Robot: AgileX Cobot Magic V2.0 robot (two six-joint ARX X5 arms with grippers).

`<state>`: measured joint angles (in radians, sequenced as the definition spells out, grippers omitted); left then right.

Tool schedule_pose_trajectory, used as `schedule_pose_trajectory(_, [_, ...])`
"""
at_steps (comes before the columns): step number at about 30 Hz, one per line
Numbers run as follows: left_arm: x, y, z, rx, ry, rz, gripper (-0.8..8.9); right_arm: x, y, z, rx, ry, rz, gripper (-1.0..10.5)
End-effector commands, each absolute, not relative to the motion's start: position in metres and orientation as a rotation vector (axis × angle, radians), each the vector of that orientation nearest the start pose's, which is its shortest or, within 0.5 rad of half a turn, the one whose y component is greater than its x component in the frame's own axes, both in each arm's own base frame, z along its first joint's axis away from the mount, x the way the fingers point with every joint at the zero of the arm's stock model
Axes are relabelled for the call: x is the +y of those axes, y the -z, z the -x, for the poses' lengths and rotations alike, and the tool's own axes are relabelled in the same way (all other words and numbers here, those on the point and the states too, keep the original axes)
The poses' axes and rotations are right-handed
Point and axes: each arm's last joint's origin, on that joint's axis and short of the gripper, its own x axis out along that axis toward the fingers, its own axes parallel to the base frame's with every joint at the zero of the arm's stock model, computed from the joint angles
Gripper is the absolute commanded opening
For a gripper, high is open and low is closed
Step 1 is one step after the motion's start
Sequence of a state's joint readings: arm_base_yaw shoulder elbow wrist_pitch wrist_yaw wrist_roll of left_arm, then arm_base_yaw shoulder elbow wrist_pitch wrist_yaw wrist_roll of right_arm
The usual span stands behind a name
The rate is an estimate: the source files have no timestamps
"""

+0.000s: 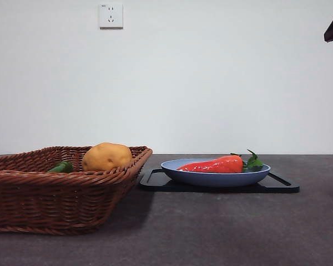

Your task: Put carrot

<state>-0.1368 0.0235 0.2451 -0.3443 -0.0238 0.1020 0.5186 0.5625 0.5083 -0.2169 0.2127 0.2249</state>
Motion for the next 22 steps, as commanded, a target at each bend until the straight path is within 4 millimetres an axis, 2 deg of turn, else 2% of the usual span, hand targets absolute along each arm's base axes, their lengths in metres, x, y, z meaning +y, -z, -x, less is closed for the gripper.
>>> schedule_pose_trajectory(1, [-0.009,-0.196,-0.085,0.091,0.098,-0.118,0.08,0.063,-0.268,-0.122,0.276,-0.276,-0.138,0.1])
schedule_pose_trajectory(6, [-0.010,-0.172,-0.094,0.084,0.088,-0.103,0.08,0.063,-0.268,-0.122,0.276,-0.275,-0.138,0.1])
schedule_pose_trajectory(11, [-0.010,-0.156,-0.096,0.127,0.089,-0.082,0.08,0.063,-0.268,-0.122,0.276,-0.276,-0.138,0.1])
schedule_pose_trajectory(15, [-0.010,-0.149,-0.095,0.179,0.088,-0.056,0.08,0.063,-0.268,-0.122,0.276,-0.275,-0.138,0.1])
schedule_pose_trajectory(22, [-0.010,-0.149,-0.095,0.179,0.090,-0.057,0.08,0.063,-0.268,-0.122,0.276,-0.276,-0.138,0.1])
